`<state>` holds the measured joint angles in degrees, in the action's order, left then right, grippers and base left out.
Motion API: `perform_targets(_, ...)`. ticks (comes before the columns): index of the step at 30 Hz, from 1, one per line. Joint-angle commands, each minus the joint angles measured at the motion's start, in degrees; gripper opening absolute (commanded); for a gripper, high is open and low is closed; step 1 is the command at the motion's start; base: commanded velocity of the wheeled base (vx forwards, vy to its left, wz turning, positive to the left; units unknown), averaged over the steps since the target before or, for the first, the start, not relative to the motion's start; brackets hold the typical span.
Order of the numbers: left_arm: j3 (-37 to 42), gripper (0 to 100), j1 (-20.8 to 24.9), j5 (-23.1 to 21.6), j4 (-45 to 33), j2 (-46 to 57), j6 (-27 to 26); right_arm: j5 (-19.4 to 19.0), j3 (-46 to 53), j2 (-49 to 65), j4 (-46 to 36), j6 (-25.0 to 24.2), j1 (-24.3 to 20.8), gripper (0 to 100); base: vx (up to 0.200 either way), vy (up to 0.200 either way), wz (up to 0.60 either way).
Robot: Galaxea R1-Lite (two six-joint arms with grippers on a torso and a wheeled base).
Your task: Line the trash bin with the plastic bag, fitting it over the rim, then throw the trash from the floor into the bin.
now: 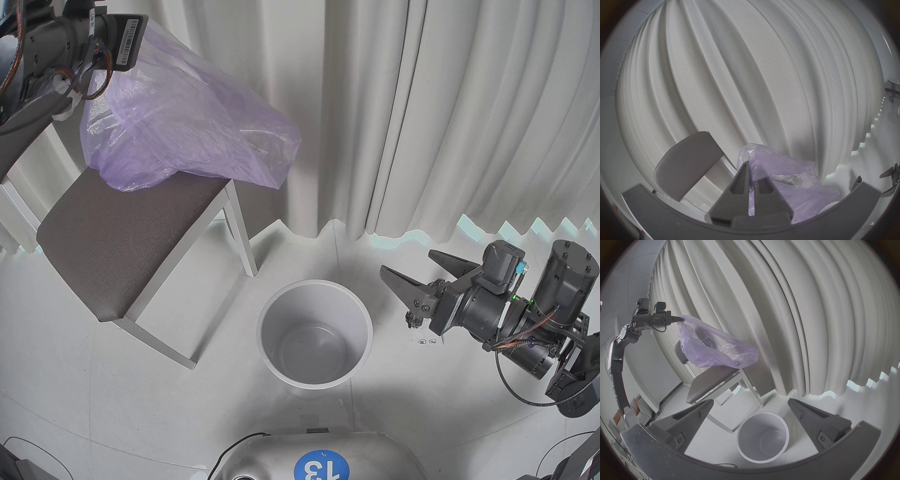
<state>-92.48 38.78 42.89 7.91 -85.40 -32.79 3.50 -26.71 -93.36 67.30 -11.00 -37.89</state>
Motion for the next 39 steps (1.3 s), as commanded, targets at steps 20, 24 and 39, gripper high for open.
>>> perform_targets(20, 7.93, 0, 7.72, 0.09, 2.37, 6.03, 0.89, 0.37, -0.36, -3.32, 3.01, -0.34, 0.62, 100, 0.0, 0.0, 0.0)
perform_targets(24, 9.16, 0, 7.72, 0.0, 3.87, 7.08, 0.89, 0.37, -0.45, -3.76, 3.01, -0.43, 0.62, 100, 0.0, 0.0, 0.0)
perform_targets(39, 10.21, 0, 11.58, -0.08, 4.92, 7.17, 0.98, 6.87, -2.73, -14.49, 10.13, -3.95, -2.54, 100, 0.0, 0.0, 0.0)
